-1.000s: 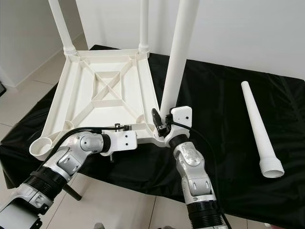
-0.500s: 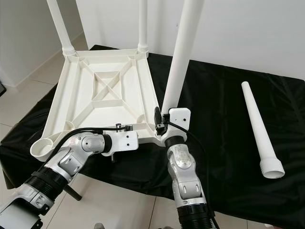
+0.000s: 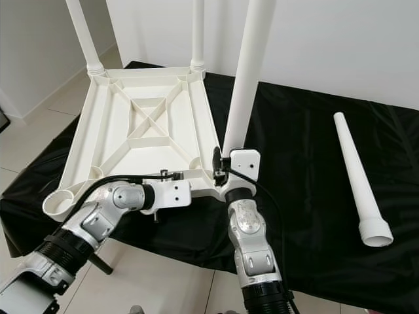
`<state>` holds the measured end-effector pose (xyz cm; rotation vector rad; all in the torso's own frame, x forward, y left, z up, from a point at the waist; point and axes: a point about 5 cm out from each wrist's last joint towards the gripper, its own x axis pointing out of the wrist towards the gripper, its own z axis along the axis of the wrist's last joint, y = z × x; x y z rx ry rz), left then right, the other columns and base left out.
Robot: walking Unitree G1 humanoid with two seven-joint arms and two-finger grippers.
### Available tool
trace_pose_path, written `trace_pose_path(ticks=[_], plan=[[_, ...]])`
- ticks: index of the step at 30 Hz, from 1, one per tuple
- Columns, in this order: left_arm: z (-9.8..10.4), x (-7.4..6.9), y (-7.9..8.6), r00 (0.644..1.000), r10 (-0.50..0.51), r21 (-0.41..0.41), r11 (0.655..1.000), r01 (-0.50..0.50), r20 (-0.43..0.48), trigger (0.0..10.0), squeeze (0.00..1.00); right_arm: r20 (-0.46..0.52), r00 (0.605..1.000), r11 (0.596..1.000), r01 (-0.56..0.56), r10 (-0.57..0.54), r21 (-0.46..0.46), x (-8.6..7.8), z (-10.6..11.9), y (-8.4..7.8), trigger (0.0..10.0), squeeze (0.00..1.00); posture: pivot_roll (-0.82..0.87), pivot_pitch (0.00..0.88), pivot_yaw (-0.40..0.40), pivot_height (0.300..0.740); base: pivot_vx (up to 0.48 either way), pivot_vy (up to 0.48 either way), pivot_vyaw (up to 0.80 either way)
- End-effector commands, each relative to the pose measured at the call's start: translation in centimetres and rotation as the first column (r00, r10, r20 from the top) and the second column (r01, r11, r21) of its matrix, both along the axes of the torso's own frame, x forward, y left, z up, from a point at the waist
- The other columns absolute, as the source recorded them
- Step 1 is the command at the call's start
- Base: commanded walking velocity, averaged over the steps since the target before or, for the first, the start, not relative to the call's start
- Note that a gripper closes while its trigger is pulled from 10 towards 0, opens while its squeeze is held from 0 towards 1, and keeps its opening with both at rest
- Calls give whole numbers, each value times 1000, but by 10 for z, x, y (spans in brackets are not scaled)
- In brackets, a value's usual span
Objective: Building children table
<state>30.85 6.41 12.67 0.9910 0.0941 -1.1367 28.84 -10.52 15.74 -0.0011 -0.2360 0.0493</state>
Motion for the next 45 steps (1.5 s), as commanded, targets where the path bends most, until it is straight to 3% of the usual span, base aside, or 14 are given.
trace_pose_path(ticks=[1,14,15,19,20,23,24,25,36,38,45], plan=[[-4,-7,-7,999,-50,0,999,49,-7,10000,0,-67,995,997,73,-73,-10,-1,-14,-10,10000,0,-12,23,-20,740,0,0,0],[-4,-8,-8,999,-52,0,999,52,-11,10000,0,-66,994,997,83,-84,-7,-1,-15,-11,10000,0,-11,27,-21,740,0,0,0],[-4,-7,-7,999,-52,1,999,52,-10,10000,0,-66,994,997,83,-83,-6,-1,-15,-11,10000,173,-10,27,-21,740,0,0,0],[-4,-7,-7,999,-52,1,999,52,-10,10000,0,-67,995,997,80,-79,0,-1,-15,-11,10000,173,-11,26,-21,740,0,0,0],[-4,-7,-7,999,-52,1,999,52,-10,10000,0,-64,995,997,81,-81,-2,-1,-14,-11,10000,1000,-12,27,-20,740,0,0,0],[-4,-8,-8,999,-54,1,999,54,-11,10000,0,-59,996,997,73,-73,-4,-2,-13,-10,10000,1000,-12,27,-20,740,0,0,0],[-4,-8,-8,998,-55,1,998,55,-11,10000,0,-57,996,998,65,-65,-6,-2,-13,-9,10000,604,-12,27,-20,740,0,0,0],[-4,-8,-8,998,-56,1,998,56,-12,10000,0,-52,997,998,58,-58,-8,-2,-12,-8,10000,0,-13,29,-20,740,0,0,0],[-5,-8,-8,998,-57,2,998,57,-13,10000,0,-39,999,1000,-24,25,16,-3,-10,-2,10000,0,-11,29,-18,740,0,0,0],[-4,-8,-7,998,-57,4,998,57,-14,10000,0,-32,994,995,-101,102,13,-2,-7,-4,10000,0,-12,30,-18,740,0,0,0],[-4,-8,-7,998,-57,7,998,57,-14,10000,0,-17,986,986,-165,165,-2,-1,-5,-9,10000,0,-16,31,-17,740,0,0,0]])
